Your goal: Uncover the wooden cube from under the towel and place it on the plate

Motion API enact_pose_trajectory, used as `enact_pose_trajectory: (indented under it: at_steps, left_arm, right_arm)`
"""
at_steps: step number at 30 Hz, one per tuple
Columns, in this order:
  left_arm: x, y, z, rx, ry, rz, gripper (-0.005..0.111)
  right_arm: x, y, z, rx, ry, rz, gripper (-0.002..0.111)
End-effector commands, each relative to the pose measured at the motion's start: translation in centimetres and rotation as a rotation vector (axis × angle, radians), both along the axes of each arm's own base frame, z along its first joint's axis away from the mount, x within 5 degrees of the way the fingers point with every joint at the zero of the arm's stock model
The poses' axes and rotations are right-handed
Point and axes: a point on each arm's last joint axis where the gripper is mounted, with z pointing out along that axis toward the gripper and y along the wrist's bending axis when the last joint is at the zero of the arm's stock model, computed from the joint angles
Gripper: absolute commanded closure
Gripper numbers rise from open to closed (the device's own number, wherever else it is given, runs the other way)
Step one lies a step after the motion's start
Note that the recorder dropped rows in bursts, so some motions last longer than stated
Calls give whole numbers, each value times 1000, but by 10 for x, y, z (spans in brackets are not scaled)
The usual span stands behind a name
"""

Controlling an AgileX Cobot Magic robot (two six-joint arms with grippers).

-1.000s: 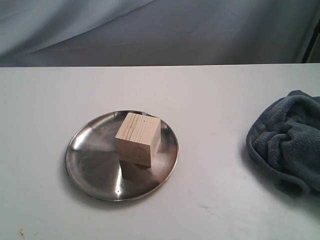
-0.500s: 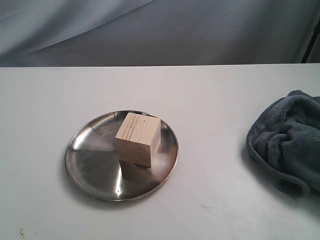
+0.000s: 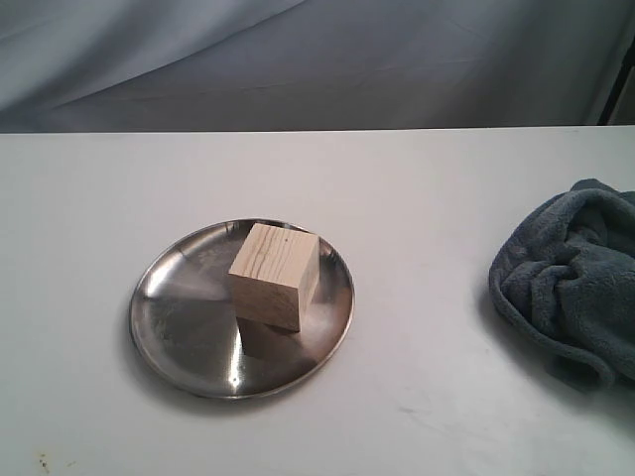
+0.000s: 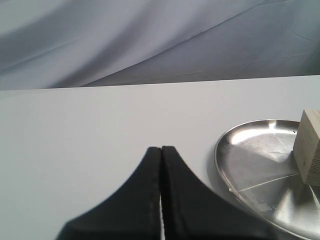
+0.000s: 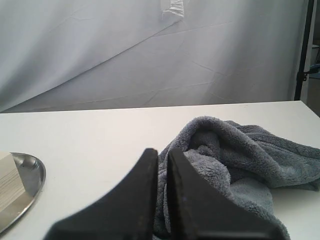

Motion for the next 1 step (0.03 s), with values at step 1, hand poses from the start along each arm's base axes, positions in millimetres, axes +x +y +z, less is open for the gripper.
enact_pose_trajectory:
  at_steps: [1]
  left_arm:
    - [0, 0, 0, -5, -10, -2, 107]
  right_arm:
    - [0, 0, 0, 6, -16, -6, 101]
